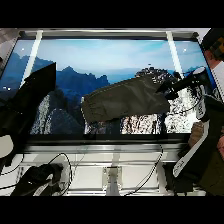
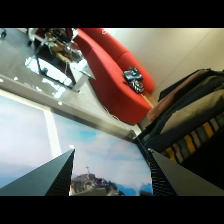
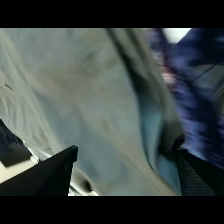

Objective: Fold the clothes and pants, and hang the long-sleeved shirts on hangers.

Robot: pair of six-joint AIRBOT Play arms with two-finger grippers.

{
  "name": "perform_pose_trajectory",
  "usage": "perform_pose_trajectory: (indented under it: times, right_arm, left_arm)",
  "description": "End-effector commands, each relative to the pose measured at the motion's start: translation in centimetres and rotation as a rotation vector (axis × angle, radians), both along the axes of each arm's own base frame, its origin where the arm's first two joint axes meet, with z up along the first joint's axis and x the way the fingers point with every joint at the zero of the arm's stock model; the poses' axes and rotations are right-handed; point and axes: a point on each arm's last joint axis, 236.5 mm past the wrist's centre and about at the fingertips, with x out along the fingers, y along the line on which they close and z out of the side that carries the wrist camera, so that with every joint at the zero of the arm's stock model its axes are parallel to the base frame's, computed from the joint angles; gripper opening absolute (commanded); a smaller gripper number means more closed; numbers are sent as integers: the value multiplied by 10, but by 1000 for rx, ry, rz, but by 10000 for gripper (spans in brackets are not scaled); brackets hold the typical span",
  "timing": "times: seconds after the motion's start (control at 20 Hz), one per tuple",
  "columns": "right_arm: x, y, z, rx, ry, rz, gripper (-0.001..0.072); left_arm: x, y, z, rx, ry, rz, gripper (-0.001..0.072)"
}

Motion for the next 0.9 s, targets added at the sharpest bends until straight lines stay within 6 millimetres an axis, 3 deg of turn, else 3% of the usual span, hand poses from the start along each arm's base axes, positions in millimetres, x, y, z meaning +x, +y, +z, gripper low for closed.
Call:
perform_pose_trajectory:
  times: [0.0, 0.05, 0.1, 0.2, 0.25, 0.4, 0.5, 0.65, 0.75, 0.85]
  right_arm:
    - [-1, 23, -14, -23, 12, 57, 690]
    - [-3, 31, -16, -22, 15, 78, 683]
    - [-4, 37, -18, -19, 11, 101, 595]
    - [-5, 44, -18, -14, -8, 142, 151]
    - [-8, 45, -16, -10, -1, 151, 39]
    - [-7, 27, 3, -18, 29, 105, 2]
    - [3, -2, 31, -83, -27, 49, 1]
    - [3, -89, 65, -369, -101, -73, 1]
    - [-15, -152, 89, -518, -94, -178, 1]
    - [-45, -203, 107, -602, -50, -268, 1]
  left_arm:
    - [0, 0, 1, 0, -2, 0, 533]
    - [0, 0, 1, 0, -2, 0, 533]
    - [0, 0, 1, 0, -2, 0, 533]
    - [-1, 0, 2, -1, -5, 0, 533]
    - [-2, 1, 3, -3, -9, 0, 533]
    - [-7, 3, 8, -8, -23, 0, 532]
    - [-9, 3, 11, -11, -29, 0, 532]
    - [-9, 3, 10, -10, -29, 0, 531]
    - [-9, 3, 10, -11, -29, 0, 531]
    - [-9, 3, 10, -11, -29, 0, 531]
